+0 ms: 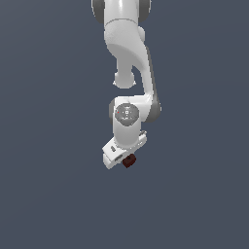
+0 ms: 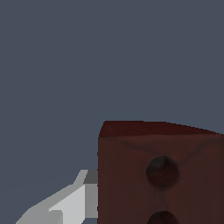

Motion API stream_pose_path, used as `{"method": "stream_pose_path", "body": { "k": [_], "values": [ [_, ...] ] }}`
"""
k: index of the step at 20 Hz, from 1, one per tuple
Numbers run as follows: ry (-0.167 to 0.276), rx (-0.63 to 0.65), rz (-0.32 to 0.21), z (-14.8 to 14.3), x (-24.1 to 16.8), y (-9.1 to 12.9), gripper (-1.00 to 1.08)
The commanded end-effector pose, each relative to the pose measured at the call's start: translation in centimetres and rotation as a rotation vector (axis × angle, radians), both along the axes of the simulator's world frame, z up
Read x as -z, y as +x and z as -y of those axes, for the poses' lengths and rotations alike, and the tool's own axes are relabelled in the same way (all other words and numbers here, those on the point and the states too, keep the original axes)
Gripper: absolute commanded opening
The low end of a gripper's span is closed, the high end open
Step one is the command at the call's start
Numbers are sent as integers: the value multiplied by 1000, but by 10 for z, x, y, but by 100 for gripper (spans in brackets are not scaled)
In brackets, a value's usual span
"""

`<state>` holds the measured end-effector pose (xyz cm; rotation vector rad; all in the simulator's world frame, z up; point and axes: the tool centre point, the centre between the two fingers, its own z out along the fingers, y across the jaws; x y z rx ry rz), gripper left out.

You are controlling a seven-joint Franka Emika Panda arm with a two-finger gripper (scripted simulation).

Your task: Pick up the object and move it to a goal position.

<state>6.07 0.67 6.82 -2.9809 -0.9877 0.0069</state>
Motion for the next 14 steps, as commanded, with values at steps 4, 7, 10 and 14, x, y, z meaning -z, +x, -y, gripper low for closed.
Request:
{"method": "stream_pose_path", "body": {
  "k": [4, 7, 10, 14],
  "values": [
    [0, 0, 4, 21, -52, 2, -100],
    [0, 0, 4, 34, -85, 3, -100],
    [0, 0, 4, 48, -119, 4, -100],
    [1, -1, 4, 66, -163, 6, -100]
  ]
}}
